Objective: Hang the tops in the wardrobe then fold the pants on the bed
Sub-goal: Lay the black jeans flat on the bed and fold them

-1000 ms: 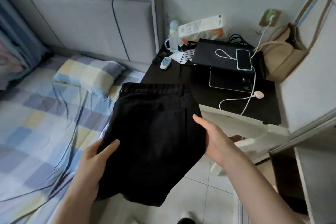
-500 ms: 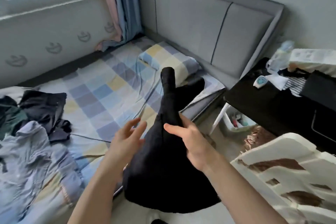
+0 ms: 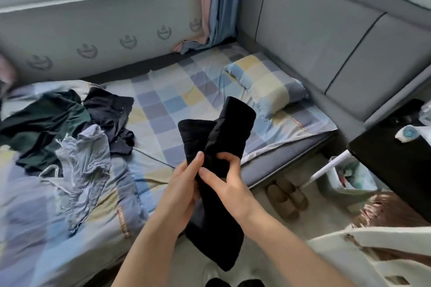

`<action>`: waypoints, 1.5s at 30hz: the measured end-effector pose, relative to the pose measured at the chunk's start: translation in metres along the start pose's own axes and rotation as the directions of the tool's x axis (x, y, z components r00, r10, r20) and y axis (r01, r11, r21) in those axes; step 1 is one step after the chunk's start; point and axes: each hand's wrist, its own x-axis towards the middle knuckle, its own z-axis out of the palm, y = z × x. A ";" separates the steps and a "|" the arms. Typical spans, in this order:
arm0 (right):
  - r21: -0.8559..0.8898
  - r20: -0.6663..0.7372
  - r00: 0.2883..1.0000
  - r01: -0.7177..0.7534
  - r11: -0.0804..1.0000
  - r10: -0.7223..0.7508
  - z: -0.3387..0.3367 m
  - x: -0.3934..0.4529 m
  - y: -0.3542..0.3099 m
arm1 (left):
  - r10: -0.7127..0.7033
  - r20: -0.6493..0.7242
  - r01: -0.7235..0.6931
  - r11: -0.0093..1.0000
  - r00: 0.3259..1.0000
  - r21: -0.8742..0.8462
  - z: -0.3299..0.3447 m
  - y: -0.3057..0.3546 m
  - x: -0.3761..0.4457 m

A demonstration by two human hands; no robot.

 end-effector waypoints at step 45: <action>-0.091 -0.203 0.963 0.159 0.983 -0.175 -0.176 0.179 -0.067 | 0.426 -0.637 -0.293 0.905 0.643 0.309 -0.203 0.077 0.065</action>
